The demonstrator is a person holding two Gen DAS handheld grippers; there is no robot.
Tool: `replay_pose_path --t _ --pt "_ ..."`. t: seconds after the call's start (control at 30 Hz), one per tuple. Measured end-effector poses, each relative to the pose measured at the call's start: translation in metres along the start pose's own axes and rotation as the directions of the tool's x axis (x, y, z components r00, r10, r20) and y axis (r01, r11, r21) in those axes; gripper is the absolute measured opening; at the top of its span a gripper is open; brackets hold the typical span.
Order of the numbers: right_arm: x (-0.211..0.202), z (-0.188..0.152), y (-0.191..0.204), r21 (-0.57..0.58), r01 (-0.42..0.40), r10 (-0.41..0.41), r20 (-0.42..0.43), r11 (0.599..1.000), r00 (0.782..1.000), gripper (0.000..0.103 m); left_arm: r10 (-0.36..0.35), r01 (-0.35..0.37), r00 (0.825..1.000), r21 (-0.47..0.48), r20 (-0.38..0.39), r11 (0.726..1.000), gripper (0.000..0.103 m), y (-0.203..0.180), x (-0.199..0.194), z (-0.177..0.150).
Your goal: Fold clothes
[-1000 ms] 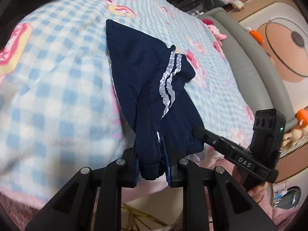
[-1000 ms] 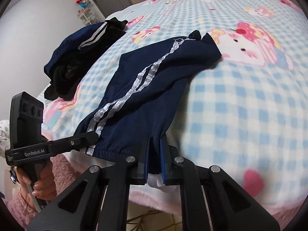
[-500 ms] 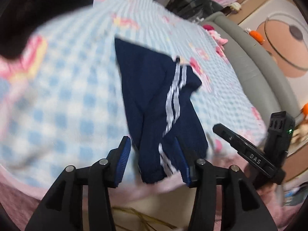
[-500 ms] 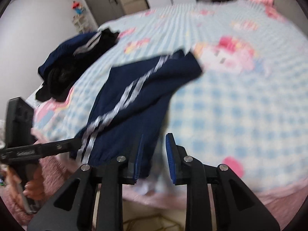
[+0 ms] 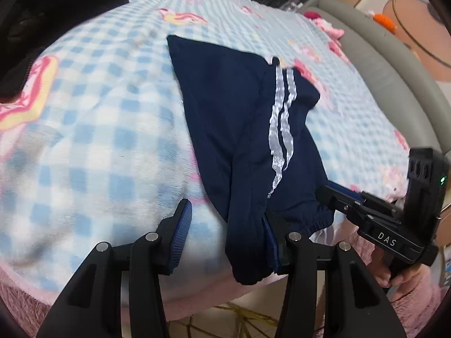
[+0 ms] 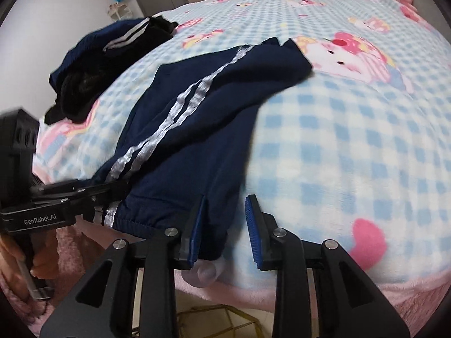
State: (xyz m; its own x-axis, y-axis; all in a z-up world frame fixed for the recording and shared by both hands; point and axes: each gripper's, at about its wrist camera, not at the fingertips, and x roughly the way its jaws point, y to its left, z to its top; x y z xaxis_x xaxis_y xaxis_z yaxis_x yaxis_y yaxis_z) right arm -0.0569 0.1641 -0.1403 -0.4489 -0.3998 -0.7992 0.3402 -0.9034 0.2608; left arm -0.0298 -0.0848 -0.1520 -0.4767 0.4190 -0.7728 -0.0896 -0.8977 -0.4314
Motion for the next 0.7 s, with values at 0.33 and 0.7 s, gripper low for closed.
replay_pose_path --t 0.33,0.7 --pt "-0.002 0.000 -0.004 0.006 -0.004 0.004 0.028 1.000 1.000 0.030 -0.012 0.010 0.999 0.050 0.035 0.999 0.049 -0.015 -0.007 0.004" --pt "-0.041 0.058 -0.037 0.059 0.067 -0.075 0.146 0.996 0.986 0.034 -0.089 0.075 0.992 0.141 0.090 0.987 0.044 -0.041 -0.005 0.090"
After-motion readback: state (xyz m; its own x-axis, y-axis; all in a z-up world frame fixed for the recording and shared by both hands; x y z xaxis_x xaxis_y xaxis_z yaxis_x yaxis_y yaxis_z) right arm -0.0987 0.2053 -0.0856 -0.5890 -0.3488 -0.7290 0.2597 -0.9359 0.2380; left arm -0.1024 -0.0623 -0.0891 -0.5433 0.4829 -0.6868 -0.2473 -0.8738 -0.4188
